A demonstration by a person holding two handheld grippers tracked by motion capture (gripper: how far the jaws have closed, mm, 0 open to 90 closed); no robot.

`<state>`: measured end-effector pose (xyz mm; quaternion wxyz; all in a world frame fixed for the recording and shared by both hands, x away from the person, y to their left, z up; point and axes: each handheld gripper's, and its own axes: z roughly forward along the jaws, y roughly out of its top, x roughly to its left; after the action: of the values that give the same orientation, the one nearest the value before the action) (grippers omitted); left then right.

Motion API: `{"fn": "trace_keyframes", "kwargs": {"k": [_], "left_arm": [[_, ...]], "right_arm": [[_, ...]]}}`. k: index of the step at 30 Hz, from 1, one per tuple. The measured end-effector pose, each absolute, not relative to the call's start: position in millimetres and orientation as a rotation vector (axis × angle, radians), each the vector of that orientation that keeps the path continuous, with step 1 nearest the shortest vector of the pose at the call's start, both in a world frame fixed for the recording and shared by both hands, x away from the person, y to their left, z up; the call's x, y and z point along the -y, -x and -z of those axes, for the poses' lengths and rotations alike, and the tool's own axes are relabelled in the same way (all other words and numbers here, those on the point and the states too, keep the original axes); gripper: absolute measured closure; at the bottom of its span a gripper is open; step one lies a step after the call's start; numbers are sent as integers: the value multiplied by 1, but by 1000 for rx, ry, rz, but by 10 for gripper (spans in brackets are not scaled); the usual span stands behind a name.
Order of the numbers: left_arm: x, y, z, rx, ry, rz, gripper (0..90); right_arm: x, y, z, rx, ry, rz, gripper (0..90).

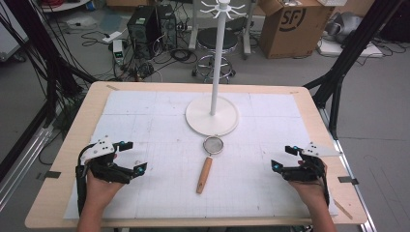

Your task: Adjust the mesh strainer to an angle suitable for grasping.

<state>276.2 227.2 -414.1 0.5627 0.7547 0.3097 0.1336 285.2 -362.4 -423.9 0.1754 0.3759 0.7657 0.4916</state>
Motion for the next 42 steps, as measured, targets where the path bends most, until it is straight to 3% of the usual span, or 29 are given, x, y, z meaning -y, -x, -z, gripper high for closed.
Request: {"fn": "trace_keyframes", "kwargs": {"k": [18,42], "left_arm": [[-200,-275,411,-698,-1810,-269,23],[-95,-297,418,-639,-2013,-216,23]], "right_arm": [[361,-283,427,-2181,-1081,-1335,123],[363,-283,428,-2195,-1062,-1332,119]]}}
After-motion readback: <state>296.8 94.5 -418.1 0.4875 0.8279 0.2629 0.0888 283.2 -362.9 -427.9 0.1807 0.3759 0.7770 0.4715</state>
